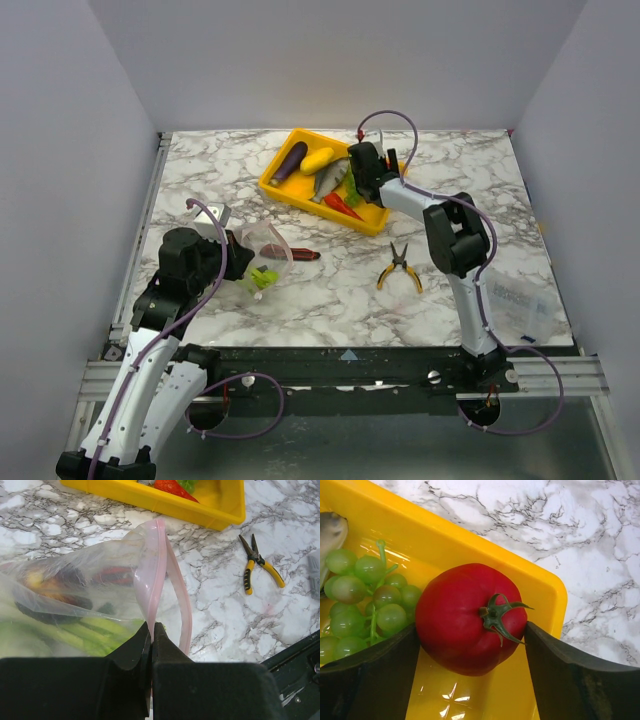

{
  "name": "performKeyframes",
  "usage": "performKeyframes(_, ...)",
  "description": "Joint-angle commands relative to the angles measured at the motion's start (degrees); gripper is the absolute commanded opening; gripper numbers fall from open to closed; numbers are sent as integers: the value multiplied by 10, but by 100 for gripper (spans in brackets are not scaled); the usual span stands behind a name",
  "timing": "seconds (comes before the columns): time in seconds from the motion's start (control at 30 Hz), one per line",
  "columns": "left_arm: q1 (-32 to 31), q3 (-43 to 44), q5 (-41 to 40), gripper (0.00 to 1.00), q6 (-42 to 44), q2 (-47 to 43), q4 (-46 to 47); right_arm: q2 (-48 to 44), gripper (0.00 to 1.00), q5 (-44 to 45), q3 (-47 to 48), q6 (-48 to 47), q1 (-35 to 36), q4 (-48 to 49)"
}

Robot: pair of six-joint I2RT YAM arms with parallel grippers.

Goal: Place the food in the zip-top bag and seal the zipper

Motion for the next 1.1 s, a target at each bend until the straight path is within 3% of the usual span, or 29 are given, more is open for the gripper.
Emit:
performKeyframes(0.0,4,1,9,0,4,-2,9,25,73,-10,24,-8,-5,-17)
performKeyframes(0.27,4,2,9,0,4,0,9,-41,31,-30,5,3,-4,-26)
performKeyframes(0.4,4,1,12,0,4,0,12,-110,17,-64,-42,39,-3,-36)
performKeyframes(0.53,4,3,7,0,5,5,8,-196,11,-178,-113,96,-1,-36)
performKeyframes(0.67,4,2,10,0,5,6,11,-284,9,-384,-214,166,0,15)
performKeyframes(0.9,4,4,11,0,5,12,9,-386,8,-775,-429,334,10,321)
performKeyframes(0.97,4,2,10,0,5,12,10,-386,8,-838,-462,392,31,412)
performKeyframes(1.07,5,5,9,0,6,14,8,-379,8,-858,-460,392,83,419)
